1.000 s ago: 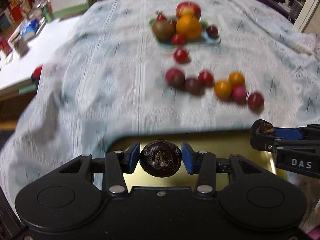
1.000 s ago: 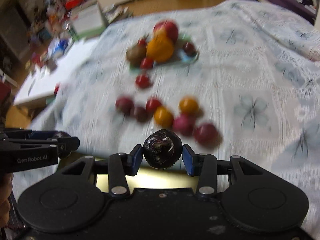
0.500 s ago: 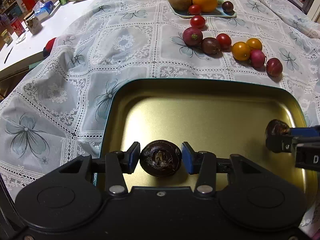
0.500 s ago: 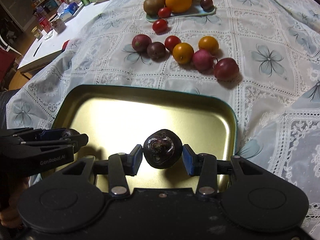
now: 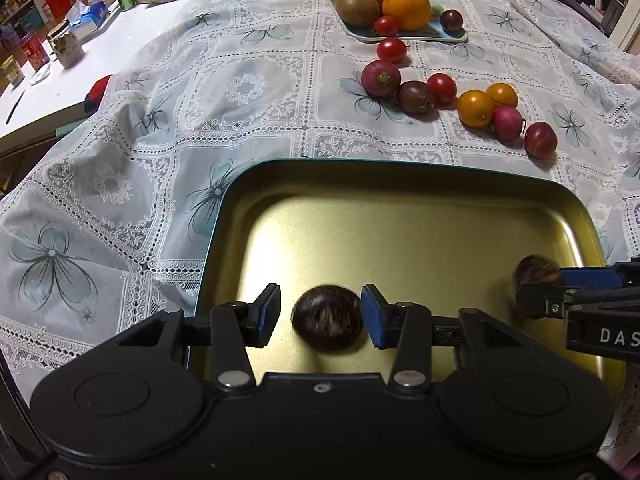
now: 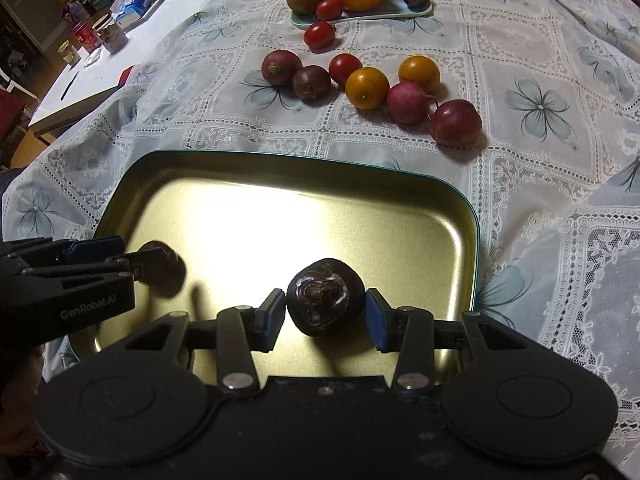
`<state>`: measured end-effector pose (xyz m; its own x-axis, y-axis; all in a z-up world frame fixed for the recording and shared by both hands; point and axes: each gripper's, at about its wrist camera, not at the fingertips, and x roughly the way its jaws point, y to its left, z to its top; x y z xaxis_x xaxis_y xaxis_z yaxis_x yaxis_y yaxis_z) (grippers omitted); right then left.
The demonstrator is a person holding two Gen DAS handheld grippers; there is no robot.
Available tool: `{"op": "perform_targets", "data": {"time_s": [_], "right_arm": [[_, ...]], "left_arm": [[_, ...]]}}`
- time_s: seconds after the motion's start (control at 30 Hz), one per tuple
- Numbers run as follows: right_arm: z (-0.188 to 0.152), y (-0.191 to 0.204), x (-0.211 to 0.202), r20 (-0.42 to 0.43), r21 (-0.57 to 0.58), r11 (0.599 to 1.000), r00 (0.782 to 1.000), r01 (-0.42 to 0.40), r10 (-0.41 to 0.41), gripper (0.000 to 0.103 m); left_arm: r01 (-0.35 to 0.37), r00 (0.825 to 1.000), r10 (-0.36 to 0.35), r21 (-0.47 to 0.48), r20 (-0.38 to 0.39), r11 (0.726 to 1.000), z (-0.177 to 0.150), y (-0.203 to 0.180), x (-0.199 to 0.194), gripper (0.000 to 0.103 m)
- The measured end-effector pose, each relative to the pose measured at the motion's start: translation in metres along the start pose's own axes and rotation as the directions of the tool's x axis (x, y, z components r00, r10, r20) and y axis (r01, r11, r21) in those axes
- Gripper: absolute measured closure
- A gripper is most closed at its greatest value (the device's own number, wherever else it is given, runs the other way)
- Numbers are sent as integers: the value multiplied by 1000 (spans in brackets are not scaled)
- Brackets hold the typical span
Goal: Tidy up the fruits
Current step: 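Carry both dark plums over the gold tray and open both tools to release, then grasp an orange cherry tomato with the right tool while the left tool grasps another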
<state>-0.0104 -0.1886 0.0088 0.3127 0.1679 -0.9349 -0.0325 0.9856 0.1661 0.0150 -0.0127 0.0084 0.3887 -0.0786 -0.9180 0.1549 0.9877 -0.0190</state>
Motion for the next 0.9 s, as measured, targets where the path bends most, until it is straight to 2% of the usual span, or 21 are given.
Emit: {"op": "perform_targets", "data": {"time_s": [0.43, 0.9], "right_arm": [[3, -1, -4, 11, 11, 1000, 1000, 3, -3, 58], [5, 1, -2, -18, 10, 1000, 1000, 10, -10, 58]], "left_arm": [[4, 1000, -4, -10, -12, 1000, -2, 1, -1, 51], [17, 999, -17, 7, -42, 1000, 7, -3, 3, 51]]}}
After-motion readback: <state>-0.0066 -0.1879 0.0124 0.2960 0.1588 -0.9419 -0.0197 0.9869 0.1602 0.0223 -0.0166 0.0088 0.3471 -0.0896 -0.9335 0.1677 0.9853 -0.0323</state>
